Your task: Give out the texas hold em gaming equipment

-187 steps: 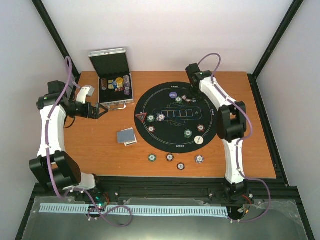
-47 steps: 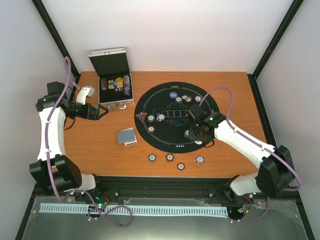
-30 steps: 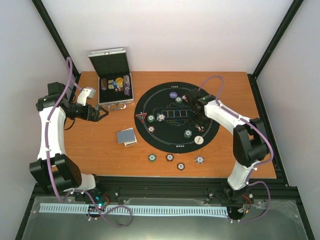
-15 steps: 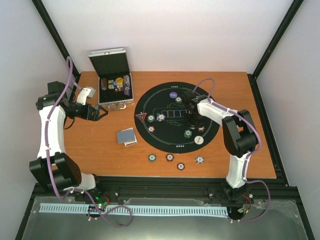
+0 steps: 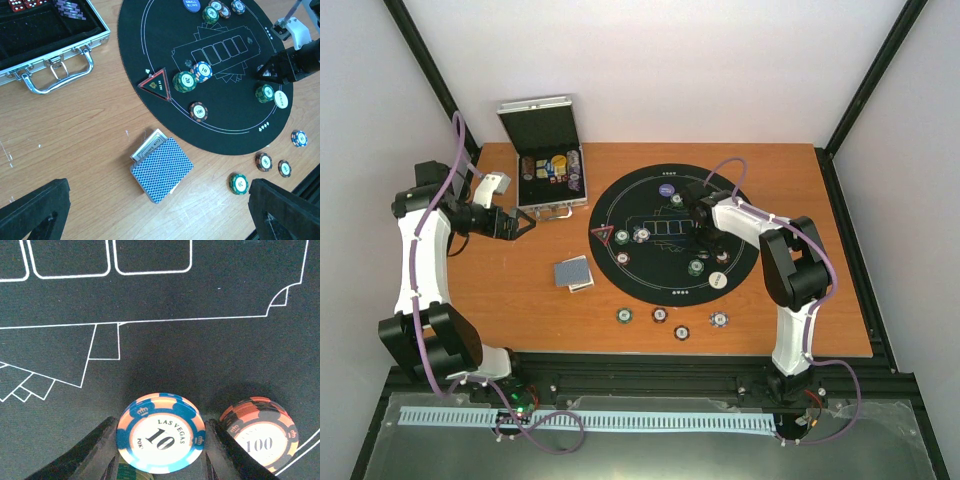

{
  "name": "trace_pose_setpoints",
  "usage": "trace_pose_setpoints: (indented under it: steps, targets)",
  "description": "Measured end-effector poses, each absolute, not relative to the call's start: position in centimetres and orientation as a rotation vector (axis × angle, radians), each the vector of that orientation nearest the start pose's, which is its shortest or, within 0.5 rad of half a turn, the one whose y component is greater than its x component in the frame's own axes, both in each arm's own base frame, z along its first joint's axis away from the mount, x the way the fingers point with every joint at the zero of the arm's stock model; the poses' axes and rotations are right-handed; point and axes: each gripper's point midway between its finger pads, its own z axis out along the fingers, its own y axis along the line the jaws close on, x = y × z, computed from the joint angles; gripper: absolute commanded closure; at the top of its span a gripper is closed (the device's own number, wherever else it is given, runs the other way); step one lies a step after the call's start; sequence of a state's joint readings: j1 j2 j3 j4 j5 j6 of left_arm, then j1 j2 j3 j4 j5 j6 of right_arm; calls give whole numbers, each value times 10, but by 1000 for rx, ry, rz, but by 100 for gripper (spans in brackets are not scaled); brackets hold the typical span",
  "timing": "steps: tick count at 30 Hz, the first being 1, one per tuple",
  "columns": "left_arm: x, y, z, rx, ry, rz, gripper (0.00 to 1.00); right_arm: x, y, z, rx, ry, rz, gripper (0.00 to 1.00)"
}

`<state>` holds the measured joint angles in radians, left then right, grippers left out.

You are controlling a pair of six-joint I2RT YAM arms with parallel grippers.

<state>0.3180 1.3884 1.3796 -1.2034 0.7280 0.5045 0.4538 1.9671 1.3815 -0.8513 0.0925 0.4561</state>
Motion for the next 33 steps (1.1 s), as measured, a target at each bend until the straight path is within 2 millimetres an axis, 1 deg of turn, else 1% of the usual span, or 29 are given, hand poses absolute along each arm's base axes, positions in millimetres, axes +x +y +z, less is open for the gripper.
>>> trace_pose_setpoints:
  steps: [3,10,18,20,22,25,26,28,30,32,33]
  targets:
    - [310,-18,241,396,2424,-678,0,360,158,29,12,2978,-34,55]
    - [310,-18,241,396,2424,-678,0,359,160,28,7,2978,-33,48]
    - [310,-18,241,396,2425,-676,0,357,159,29,1,2983,-39,48]
    - [310,-18,241,396,2425,-676,0,358,160,31,0,2984,-40,49]
    - [310,-18,241,396,2426,-675,0,363,162,39,-4,2971,-35,52]
    - [310,-18,241,396,2427,-673,0,379,169,57,-17,2924,-6,63]
    - [310,-18,241,396,2428,-672,0,387,173,65,-17,2900,7,66]
    - [310,-17,240,395,2430,-668,0,400,179,75,-30,2865,27,70]
    - [310,-16,240,397,2433,-660,0,411,184,75,-41,2852,31,73]
    - [310,-15,239,408,2434,-648,0,418,187,64,-54,2864,23,73]
    - [310,-14,238,420,2435,-638,0,418,188,54,-59,2882,13,74]
